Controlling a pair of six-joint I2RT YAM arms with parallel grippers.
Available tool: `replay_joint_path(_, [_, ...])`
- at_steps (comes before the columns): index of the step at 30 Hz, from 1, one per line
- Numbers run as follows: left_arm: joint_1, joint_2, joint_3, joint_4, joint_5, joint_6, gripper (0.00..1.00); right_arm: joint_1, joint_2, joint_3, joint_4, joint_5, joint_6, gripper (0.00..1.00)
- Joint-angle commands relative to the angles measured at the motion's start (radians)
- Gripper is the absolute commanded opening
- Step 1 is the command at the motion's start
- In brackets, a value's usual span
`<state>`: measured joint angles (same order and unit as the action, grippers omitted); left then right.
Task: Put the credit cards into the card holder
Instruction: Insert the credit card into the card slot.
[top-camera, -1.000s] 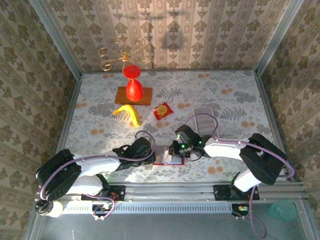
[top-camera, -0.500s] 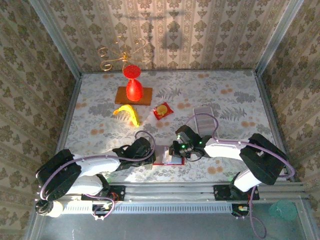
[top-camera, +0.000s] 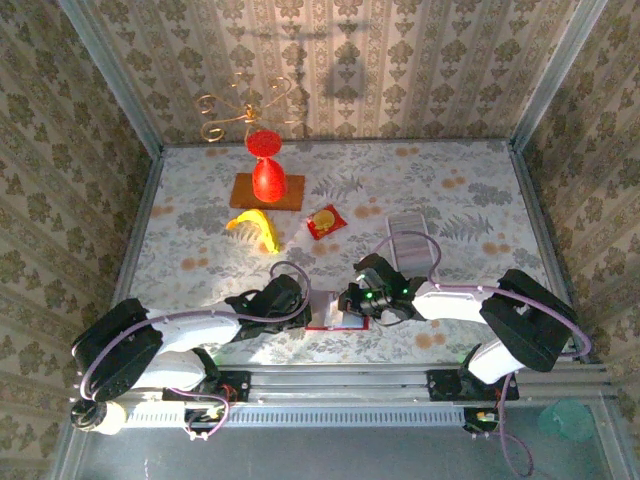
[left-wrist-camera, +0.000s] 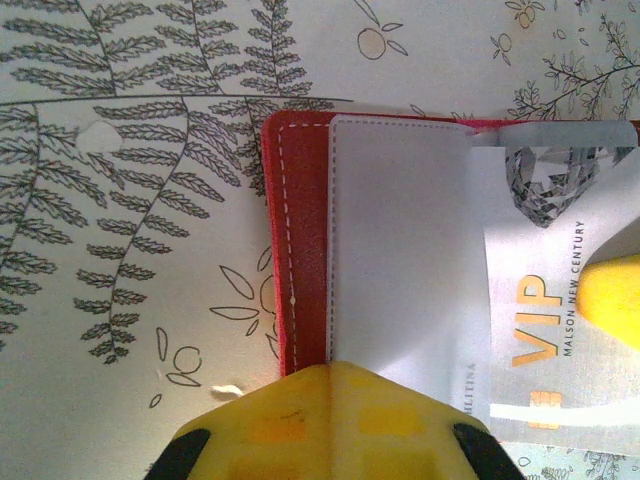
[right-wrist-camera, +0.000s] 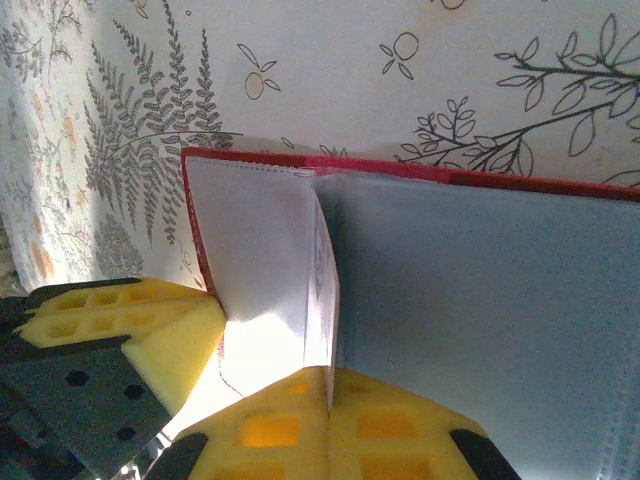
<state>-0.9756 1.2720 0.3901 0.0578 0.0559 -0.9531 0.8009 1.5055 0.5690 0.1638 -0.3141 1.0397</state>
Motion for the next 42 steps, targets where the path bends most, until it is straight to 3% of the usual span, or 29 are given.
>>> replay_joint_path(1, [-0.008,0.004,-0.03,-0.043,-0.023,-0.022,0.0,0.014,0.022,-0.032,0.048,-0.066,0.032,0.0])
replay_joint_path(5, [-0.01,0.001,-0.031,-0.043,-0.023,-0.025,0.0,0.014,0.019,-0.018,-0.009,-0.042,0.011,0.0])
replay_joint_path(7, [-0.011,0.0,-0.031,-0.042,-0.024,-0.024,0.0,0.014,0.008,-0.004,-0.073,-0.011,-0.011,0.05])
replay_joint_path(11, [-0.011,0.0,-0.031,-0.043,-0.025,-0.025,0.0,0.014,-0.013,0.019,-0.165,0.042,-0.044,0.27])
replay_joint_path(15, [-0.012,0.003,-0.031,-0.042,-0.025,-0.023,0.0,0.014,-0.011,0.042,-0.235,0.078,-0.07,0.38])
replay_joint_path(21, [-0.015,0.007,-0.031,-0.038,-0.025,-0.024,0.0,0.015,0.007,0.057,-0.253,0.088,-0.085,0.36])
replay_joint_path(31, [-0.016,0.013,-0.025,-0.038,-0.025,-0.024,0.0,0.039,0.053,0.122,-0.284,0.095,-0.109,0.18])
replay_joint_path(42, [-0.019,0.009,-0.03,-0.031,-0.024,-0.028,0.0,0.069,0.1,0.19,-0.291,0.092,-0.112,0.18])
